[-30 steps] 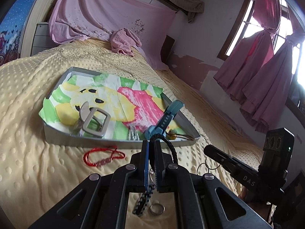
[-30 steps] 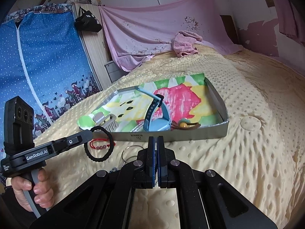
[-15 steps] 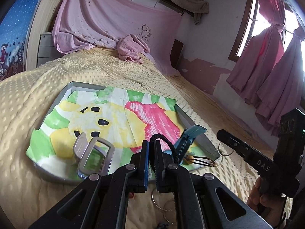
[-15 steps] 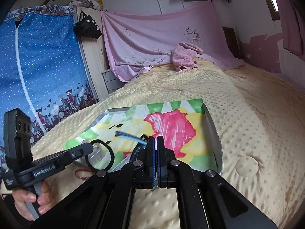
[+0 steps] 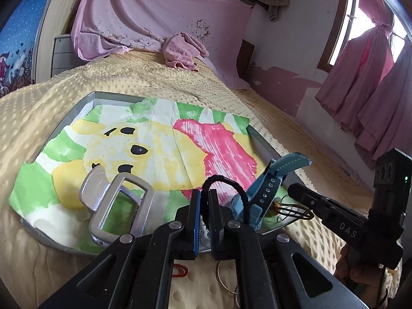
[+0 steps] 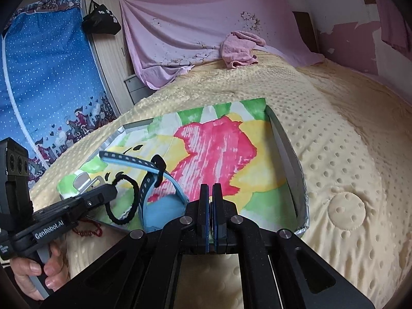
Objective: Organize jewelry
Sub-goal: 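Carry the hair tie and ring into the tray and open both tools, then lift both tools out of the tray back over the remaining jewelry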
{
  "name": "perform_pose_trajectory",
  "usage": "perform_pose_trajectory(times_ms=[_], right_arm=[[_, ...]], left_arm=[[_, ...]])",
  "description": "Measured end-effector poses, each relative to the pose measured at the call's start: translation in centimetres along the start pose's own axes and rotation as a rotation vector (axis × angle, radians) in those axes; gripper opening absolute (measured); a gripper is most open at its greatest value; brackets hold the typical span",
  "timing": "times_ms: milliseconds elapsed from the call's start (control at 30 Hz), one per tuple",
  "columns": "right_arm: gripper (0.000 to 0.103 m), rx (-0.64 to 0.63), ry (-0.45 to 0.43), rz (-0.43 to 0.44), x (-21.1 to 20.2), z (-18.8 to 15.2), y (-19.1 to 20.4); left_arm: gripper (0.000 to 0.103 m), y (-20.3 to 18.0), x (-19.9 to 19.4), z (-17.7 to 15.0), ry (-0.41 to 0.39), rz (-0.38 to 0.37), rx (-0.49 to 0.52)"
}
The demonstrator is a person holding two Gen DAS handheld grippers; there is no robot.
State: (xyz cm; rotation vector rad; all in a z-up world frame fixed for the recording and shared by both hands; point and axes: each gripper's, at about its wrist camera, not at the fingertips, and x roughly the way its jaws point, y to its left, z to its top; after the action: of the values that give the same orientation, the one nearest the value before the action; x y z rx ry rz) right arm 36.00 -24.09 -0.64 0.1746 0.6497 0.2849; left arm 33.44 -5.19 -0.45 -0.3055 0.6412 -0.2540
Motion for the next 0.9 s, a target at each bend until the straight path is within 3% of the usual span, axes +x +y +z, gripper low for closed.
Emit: perform_pose_trajectory(times_ms=[67, 133, 200, 267, 400, 467, 567, 700, 900], right_arm=[[0.013, -0.002, -0.008, -0.013, -0.4, -0.2, 0.1], [0.038, -0.003, -0.034, -0.020, -1.2, -0.5, 0.1], [0.039, -0.009, -0.057, -0.031, -2.0, -0.7, 0.3], [0.039, -0.010, -0.084, -0.046, -2.9, -0.7, 0.4], [0.051, -0.003, -0.157, -0.070, -5.2, -0.8, 0.8], [0.056, 0.000, -0.193, -0.073, -6.5, -0.9, 1.0], [0.073, 0.007, -0.246, -0.073, -8.7, -1.3, 1.4], [0.094, 0.000, -0.287, -0.079, -11.2, -2.5, 2.3], [0.100, -0.019, -0.304, -0.078, -13.8, -4.6, 3.8]], left_arm=[[0.009, 0.1, -0.2, -0.1, 0.009, 0.004, -0.004], [0.016, 0.0, -0.7, -0.4, 0.008, 0.010, 0.003], [0.031, -0.1, -1.2, -0.5, -0.010, 0.014, 0.006], [0.060, -0.1, -1.9, -0.6, -0.040, 0.021, -0.004], [0.062, -0.5, -4.2, -1.0, -0.125, 0.043, 0.013], [0.082, -0.9, -5.3, -1.2, -0.165, 0.069, 0.036], [0.098, -1.2, -7.9, -2.0, -0.252, 0.105, 0.043], [0.103, -1.0, -10.3, -3.0, -0.298, 0.114, 0.041], [0.103, -0.8, -13.4, -5.3, -0.328, 0.158, 0.075]])
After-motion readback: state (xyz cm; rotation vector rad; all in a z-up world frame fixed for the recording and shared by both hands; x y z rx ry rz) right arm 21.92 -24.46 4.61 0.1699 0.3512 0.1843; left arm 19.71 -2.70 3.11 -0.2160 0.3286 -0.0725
